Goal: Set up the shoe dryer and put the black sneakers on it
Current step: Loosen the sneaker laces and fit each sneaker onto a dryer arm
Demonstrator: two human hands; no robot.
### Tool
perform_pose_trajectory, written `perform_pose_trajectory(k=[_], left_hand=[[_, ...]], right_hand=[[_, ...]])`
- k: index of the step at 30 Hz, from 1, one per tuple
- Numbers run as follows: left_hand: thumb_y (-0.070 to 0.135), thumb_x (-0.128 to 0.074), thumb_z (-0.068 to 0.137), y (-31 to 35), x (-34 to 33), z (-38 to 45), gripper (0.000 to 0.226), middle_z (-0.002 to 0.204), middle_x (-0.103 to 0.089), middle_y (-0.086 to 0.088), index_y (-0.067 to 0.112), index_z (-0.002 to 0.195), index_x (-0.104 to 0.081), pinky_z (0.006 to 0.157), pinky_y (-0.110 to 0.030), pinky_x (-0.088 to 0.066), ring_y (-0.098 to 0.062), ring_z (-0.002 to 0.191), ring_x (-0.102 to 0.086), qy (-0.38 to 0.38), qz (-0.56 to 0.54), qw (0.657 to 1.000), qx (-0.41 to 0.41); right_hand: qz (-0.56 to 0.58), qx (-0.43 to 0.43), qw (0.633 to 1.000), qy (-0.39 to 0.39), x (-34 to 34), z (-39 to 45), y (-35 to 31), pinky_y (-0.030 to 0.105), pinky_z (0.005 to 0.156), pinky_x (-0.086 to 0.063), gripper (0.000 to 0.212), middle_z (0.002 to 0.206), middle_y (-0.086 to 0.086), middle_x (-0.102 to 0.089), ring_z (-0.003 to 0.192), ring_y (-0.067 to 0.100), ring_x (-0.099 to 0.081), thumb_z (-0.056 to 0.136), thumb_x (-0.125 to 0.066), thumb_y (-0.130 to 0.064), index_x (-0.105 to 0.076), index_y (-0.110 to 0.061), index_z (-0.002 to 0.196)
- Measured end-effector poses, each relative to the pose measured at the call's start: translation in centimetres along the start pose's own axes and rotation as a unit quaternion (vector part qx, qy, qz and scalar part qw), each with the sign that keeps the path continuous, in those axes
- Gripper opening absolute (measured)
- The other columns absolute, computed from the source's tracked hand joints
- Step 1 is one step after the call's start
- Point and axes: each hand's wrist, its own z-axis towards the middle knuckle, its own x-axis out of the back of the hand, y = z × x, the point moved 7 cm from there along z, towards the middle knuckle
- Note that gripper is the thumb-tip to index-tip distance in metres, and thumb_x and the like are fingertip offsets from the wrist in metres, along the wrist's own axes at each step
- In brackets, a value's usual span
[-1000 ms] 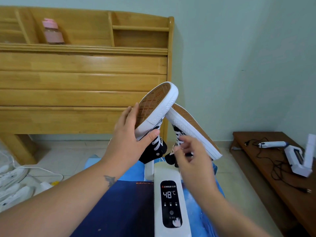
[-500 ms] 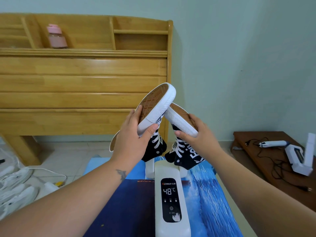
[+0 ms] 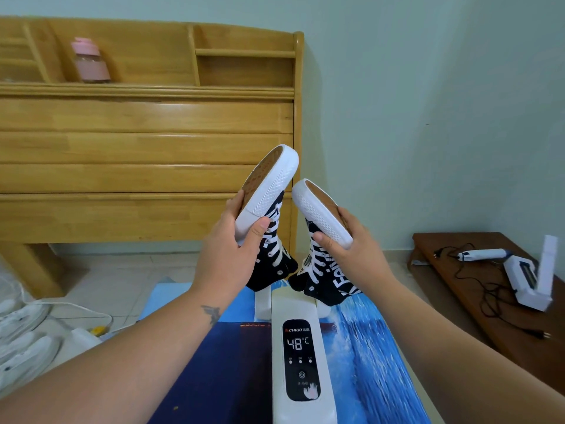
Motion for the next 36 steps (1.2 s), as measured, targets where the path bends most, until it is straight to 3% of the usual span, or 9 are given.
perform_pose_trajectory(k=[3, 8, 10, 12, 16, 24, 27, 32, 36], left_hand=[[0.054, -0.051, 0.088, -0.2, -0.2, 0.2, 0.060, 0.129, -0.060, 0.013, 0.044, 0.143, -0.029, 0.074, -0.015, -0.046, -0.008, 0.107, -0.060, -0.004, 0.011, 1.000, 0.000], [0.057, -0.051, 0.087, -1.5, -1.3, -0.2, 0.064, 0.135, -0.057, -0.005, 0.045, 0.145, -0.026, 0.096, -0.041, -0.048, -0.024, 0.122, -0.054, -0.033, 0.028, 0.999, 0.018], [0.058, -0.051, 0.085, -2.1, -1.4, -0.6, 0.064, 0.139, -0.055, -0.005, 0.047, 0.144, -0.026, 0.100, -0.044, -0.046, -0.023, 0.127, -0.050, -0.032, 0.017, 0.999, 0.024], [0.059, -0.051, 0.085, -2.6, -1.6, -0.8, 0.064, 0.139, -0.055, -0.001, 0.049, 0.143, -0.026, 0.095, -0.039, -0.048, -0.019, 0.123, -0.054, -0.030, 0.013, 0.999, 0.028], [0.059, -0.050, 0.085, -3.7, -2.0, -1.2, 0.064, 0.128, -0.061, 0.009, 0.048, 0.143, -0.025, 0.065, -0.015, -0.044, -0.001, 0.095, -0.062, -0.025, 0.013, 0.999, 0.034], [0.056, -0.053, 0.086, -5.2, -2.4, -1.5, 0.061, 0.110, -0.067, 0.017, 0.049, 0.141, -0.027, 0.058, 0.001, -0.040, 0.018, 0.083, -0.058, -0.021, 0.000, 0.999, 0.051], [0.056, -0.054, 0.085, -5.5, -2.4, -1.4, 0.063, 0.113, -0.067, 0.016, 0.049, 0.142, -0.027, 0.058, 0.001, -0.040, 0.016, 0.084, -0.059, -0.022, 0.001, 0.998, 0.055], [0.053, -0.055, 0.086, -5.7, -2.6, -1.8, 0.063, 0.116, -0.065, 0.016, 0.046, 0.143, -0.028, 0.062, -0.001, -0.042, 0.012, 0.090, -0.059, -0.020, -0.008, 0.999, 0.049], [0.052, -0.055, 0.087, -6.2, -2.9, -2.0, 0.065, 0.122, -0.063, 0.012, 0.042, 0.145, -0.028, 0.066, -0.005, -0.041, -0.002, 0.096, -0.061, -0.014, -0.013, 0.999, 0.044]], right_hand=[[-0.002, -0.004, 1.000, 0.003, 0.1, -0.1, 0.1, 0.028, 0.085, -0.042, 0.091, 0.140, -0.001, -0.052, 0.115, 0.018, -0.054, 0.072, -0.060, -0.076, -0.031, -0.037, 0.149], [-0.001, -0.009, 1.000, 0.005, -0.2, -0.2, 0.3, 0.022, 0.076, -0.042, 0.094, 0.137, -0.003, -0.052, 0.111, 0.015, -0.054, 0.068, -0.058, -0.080, -0.030, -0.040, 0.148], [0.004, -0.010, 1.000, 0.009, -0.3, -0.2, 0.4, 0.022, 0.077, -0.042, 0.093, 0.136, -0.004, -0.052, 0.112, 0.014, -0.054, 0.068, -0.059, -0.080, -0.031, -0.041, 0.147], [0.007, -0.013, 1.000, 0.014, -0.2, -0.3, 0.6, 0.021, 0.077, -0.042, 0.093, 0.136, -0.004, -0.051, 0.111, 0.014, -0.054, 0.068, -0.058, -0.080, -0.030, -0.041, 0.147], [0.016, -0.020, 0.999, 0.019, -0.2, -0.4, 0.8, 0.018, 0.072, -0.042, 0.092, 0.135, -0.005, -0.052, 0.108, 0.013, -0.055, 0.069, -0.057, -0.079, -0.030, -0.041, 0.149], [0.034, -0.034, 0.998, 0.027, -0.2, -0.6, 1.6, 0.023, 0.079, -0.041, 0.090, 0.137, -0.005, -0.051, 0.109, 0.012, -0.052, 0.072, -0.060, -0.075, -0.030, -0.040, 0.150], [0.044, -0.038, 0.998, 0.030, -0.3, -0.8, 1.6, 0.016, 0.072, -0.039, 0.094, 0.132, -0.007, -0.051, 0.107, 0.012, -0.052, 0.068, -0.059, -0.079, -0.031, -0.041, 0.149], [0.049, -0.047, 0.997, 0.033, -0.5, -0.9, 1.7, 0.020, 0.076, -0.039, 0.099, 0.129, -0.009, -0.050, 0.107, 0.011, -0.051, 0.062, -0.056, -0.082, -0.030, -0.041, 0.149], [0.057, -0.046, 0.997, 0.030, -0.6, -1.1, 2.0, 0.026, 0.084, -0.042, 0.095, 0.136, -0.006, -0.052, 0.113, 0.014, -0.054, 0.067, -0.060, -0.078, -0.031, -0.040, 0.149]])
